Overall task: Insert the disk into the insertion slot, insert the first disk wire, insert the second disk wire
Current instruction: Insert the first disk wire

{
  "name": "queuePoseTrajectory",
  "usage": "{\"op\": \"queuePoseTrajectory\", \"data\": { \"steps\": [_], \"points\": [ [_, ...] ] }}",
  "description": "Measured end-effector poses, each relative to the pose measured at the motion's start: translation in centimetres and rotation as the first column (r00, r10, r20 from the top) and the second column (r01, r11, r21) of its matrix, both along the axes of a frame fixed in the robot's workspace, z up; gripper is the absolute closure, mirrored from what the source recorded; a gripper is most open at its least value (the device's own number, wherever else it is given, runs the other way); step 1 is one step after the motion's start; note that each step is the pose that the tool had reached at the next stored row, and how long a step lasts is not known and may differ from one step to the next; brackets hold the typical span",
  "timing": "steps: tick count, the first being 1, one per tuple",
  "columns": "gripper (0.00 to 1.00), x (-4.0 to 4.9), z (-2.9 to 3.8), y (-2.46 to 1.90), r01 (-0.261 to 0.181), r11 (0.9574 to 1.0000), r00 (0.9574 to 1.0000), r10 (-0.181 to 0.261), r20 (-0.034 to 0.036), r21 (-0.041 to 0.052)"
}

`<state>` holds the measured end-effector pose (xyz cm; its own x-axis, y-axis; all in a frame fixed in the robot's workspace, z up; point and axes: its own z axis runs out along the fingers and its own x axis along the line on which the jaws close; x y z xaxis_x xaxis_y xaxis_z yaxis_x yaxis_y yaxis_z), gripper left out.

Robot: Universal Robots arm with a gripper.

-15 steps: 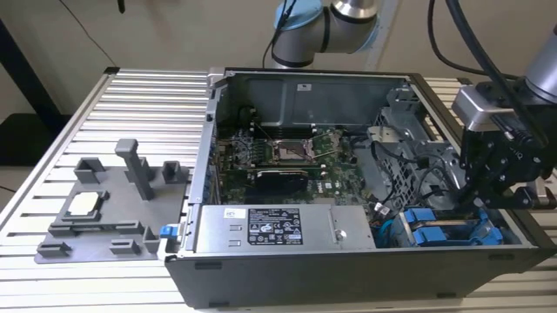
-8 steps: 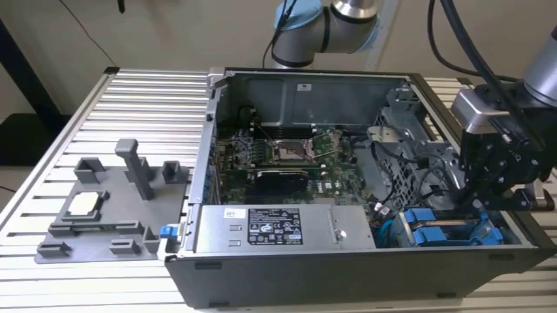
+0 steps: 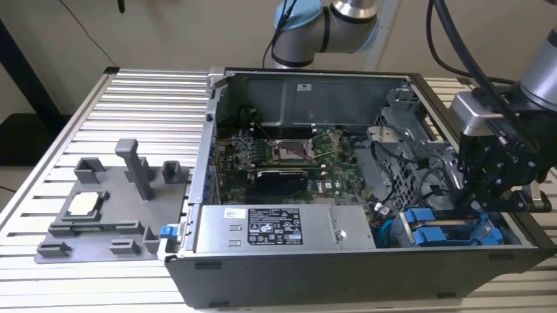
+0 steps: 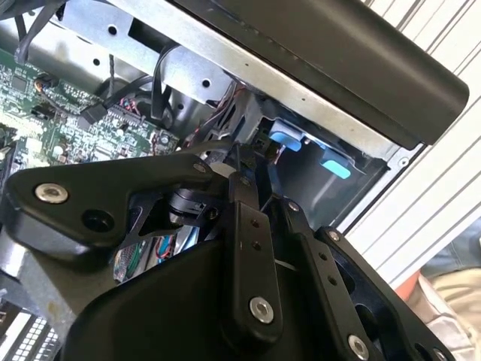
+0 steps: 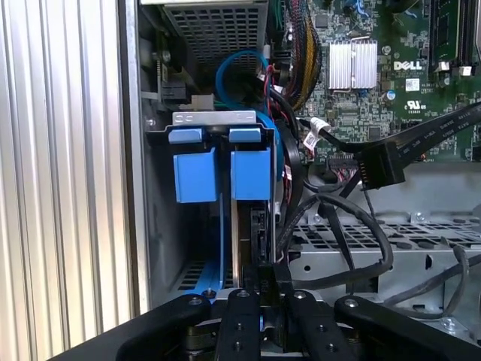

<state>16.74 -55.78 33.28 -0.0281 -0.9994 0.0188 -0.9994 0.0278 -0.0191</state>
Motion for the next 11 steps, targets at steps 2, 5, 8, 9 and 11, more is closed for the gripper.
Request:
{"op": "queuePoseTrajectory", "data": {
  "steps": [2, 5, 8, 9, 11],
  "points": [
    [0.81, 0.00, -0.01, 0.00, 0.000, 1.0000, 1.0000, 0.000, 0.0000, 0.0001],
    [0.81, 0.00, -0.01, 0.00, 0.000, 1.0000, 1.0000, 0.000, 0.0000, 0.0001],
    [0.80, -0.01, -0.06, 0.00, 0.000, 1.0000, 1.0000, 0.000, -0.0001, 0.0008],
    [0.73, -0.01, 0.02, 0.00, 0.000, 1.0000, 1.0000, 0.000, 0.0000, -0.0007],
    [0.73, 0.00, 0.77, 0.01, 0.000, 1.0000, 1.0000, 0.000, -0.0001, -0.0003]
  ]
}}
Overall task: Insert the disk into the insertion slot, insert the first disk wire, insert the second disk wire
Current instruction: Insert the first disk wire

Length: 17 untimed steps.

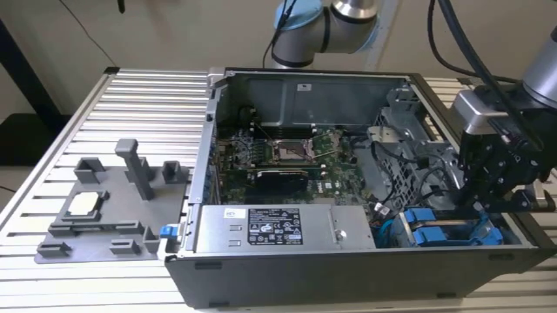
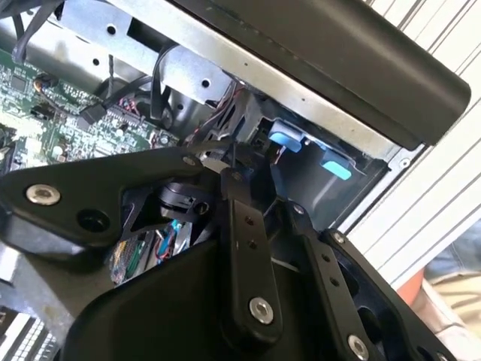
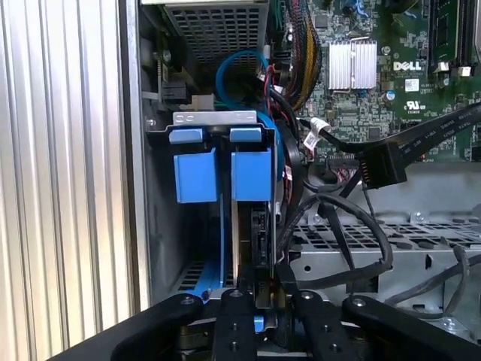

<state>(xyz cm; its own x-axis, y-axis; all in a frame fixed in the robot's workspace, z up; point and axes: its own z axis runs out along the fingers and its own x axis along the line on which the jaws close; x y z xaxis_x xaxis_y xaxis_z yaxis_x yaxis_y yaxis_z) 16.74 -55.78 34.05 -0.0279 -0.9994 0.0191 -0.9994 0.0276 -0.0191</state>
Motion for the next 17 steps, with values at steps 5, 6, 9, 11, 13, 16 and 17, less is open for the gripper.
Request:
{"op": "queuePoseTrajectory", "data": {
  "steps": [5, 6, 9, 11, 13, 16, 17],
  "points": [
    [0.73, 0.00, 2.13, 0.00, 0.000, 1.0000, 1.0000, 0.000, 0.0000, -0.0006],
    [0.73, 0.00, 2.59, 0.00, 0.000, 1.0000, 1.0000, 0.000, 0.0000, -0.0006],
    [0.73, 0.00, 3.94, 0.00, 0.000, 1.0000, 1.0000, 0.000, 0.0000, -0.0005],
    [0.73, 0.00, 4.86, 0.00, 0.000, 1.0000, 1.0000, 0.000, 0.0000, -0.0006],
    [0.73, 0.00, 5.78, 0.00, 0.000, 1.0000, 1.0000, 0.000, 0.0000, -0.0007],
    [0.73, 0.00, 6.39, 0.00, 0.000, 1.0000, 1.0000, 0.000, 0.0001, -0.0020],
    [0.73, 0.00, 6.38, 0.00, 0.000, 1.0000, 1.0000, 0.000, 0.0001, -0.0019]
  ]
}}
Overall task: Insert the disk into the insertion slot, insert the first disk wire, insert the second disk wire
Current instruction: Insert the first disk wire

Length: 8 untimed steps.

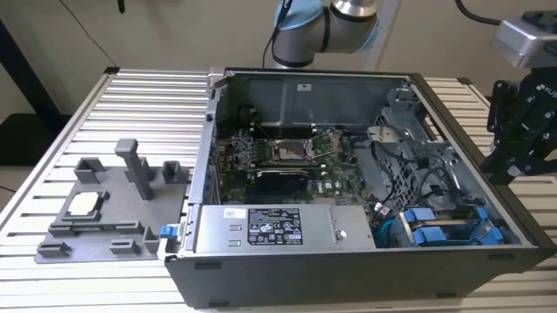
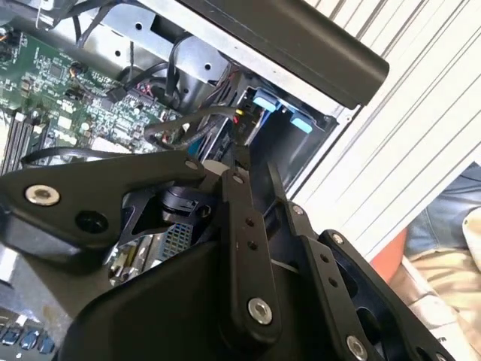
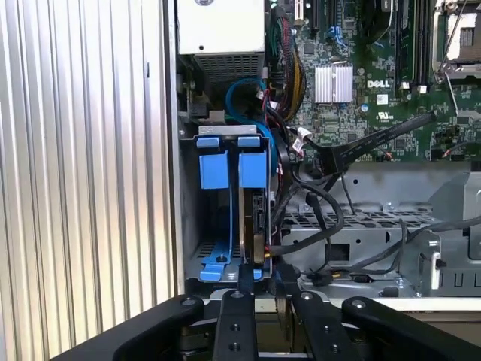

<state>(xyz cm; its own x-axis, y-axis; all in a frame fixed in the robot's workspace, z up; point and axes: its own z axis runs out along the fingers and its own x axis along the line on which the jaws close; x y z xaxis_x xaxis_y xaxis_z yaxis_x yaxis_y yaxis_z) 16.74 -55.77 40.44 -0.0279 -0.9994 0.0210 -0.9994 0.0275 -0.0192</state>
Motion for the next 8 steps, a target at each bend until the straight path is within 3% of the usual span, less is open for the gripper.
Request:
{"op": "queuePoseTrajectory", "data": {
  "steps": [5, 8],
  "points": [
    [0.73, 0.00, 0.02, 0.20, 0.000, 1.0000, 1.0000, 0.000, 0.0000, -0.0004],
    [0.73, 0.00, 0.02, 1.04, 0.000, 1.0000, 1.0000, 0.000, 0.0000, -0.0004]
  ]
}}
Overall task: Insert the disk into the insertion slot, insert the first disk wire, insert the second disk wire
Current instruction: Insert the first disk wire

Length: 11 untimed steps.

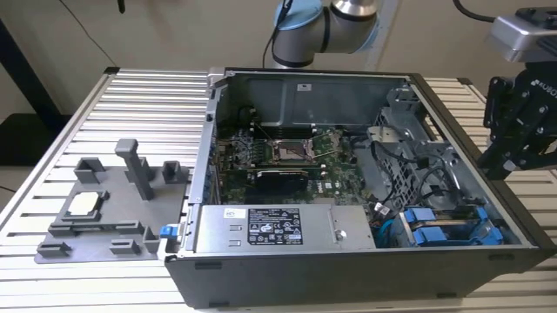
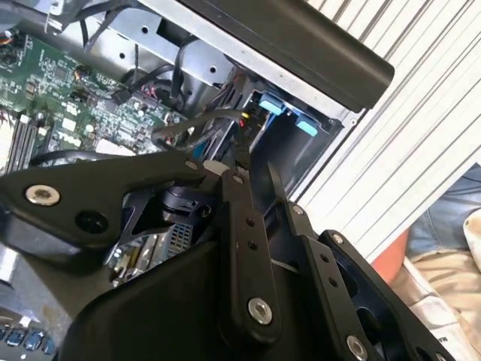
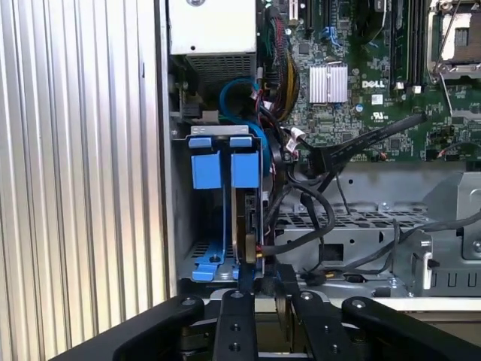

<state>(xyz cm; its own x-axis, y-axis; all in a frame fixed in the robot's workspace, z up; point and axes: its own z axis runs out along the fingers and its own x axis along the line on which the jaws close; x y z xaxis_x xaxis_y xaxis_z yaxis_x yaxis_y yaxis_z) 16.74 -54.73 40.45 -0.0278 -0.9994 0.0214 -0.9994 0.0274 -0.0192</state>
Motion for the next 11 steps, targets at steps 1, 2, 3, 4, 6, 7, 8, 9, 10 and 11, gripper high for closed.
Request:
{"op": "queuePoseTrajectory", "data": {
  "steps": [1, 2, 3, 4, 6, 7, 8, 9, 10, 11],
  "points": [
    [0.73, 0.00, 0.00, 0.38, 0.000, 1.0000, 1.0000, 0.000, 0.0000, 0.0002],
    [0.73, 0.00, 0.00, 0.80, 0.000, 1.0000, 1.0000, 0.000, 0.0000, 0.0001],
    [0.73, 0.00, 0.00, 1.22, 0.000, 1.0000, 1.0000, 0.000, 0.0000, 0.0001],
    [0.73, 0.00, 0.00, 1.63, 0.000, 1.0000, 1.0000, 0.000, 0.0000, 0.0001],
    [0.73, 0.00, -0.01, 2.45, 0.000, 1.0000, 1.0000, 0.000, 0.0000, 0.0002],
    [0.73, -0.01, -0.01, 2.82, 0.000, 1.0000, 1.0000, 0.000, 0.0000, 0.0002],
    [0.73, 0.00, 0.00, 3.09, 0.000, 1.0000, 1.0000, 0.000, 0.0000, 0.0002],
    [0.73, -0.03, -0.01, 3.22, 0.000, 1.0000, 1.0000, 0.000, 0.0000, 0.0002],
    [0.73, -0.24, -0.01, 3.25, 0.000, 1.0000, 1.0000, 0.000, 0.0002, 0.0003],
    [0.73, -0.63, -0.01, 3.25, 0.000, 1.0000, 1.0000, 0.000, 0.0004, 0.0001]
  ]
}}
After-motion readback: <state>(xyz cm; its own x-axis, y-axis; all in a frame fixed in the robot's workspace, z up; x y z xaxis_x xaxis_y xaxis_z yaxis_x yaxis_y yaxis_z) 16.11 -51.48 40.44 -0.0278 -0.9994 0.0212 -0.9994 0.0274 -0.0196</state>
